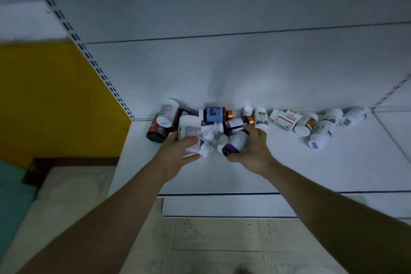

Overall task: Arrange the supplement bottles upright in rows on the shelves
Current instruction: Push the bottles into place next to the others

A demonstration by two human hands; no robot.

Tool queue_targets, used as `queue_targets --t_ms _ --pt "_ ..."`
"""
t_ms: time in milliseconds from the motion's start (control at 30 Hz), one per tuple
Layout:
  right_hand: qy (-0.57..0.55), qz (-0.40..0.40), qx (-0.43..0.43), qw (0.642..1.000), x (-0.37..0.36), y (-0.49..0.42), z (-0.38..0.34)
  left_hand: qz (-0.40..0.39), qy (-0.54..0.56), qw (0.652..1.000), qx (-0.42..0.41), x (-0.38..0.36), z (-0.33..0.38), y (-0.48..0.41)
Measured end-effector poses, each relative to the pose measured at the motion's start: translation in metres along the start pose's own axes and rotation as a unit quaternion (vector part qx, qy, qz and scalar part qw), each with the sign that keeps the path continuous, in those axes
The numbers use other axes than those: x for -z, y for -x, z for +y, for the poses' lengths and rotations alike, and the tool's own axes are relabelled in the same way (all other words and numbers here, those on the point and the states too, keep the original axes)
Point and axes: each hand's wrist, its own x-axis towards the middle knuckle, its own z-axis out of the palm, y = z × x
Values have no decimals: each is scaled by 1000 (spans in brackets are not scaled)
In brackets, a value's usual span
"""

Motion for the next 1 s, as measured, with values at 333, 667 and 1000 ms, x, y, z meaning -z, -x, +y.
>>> queue_targets --t_ms 333,667,1000 --pt "-351 17 48 935 53 84 -78 -62 59 995 -47 -59 27 88" --pt "-535 -74 46 840 84 176 -144 -186 122 967 -124 -54 63 201" --pt "-582 -35 44 811 78 264 -199 -172 57 951 -249 -25 78 287"
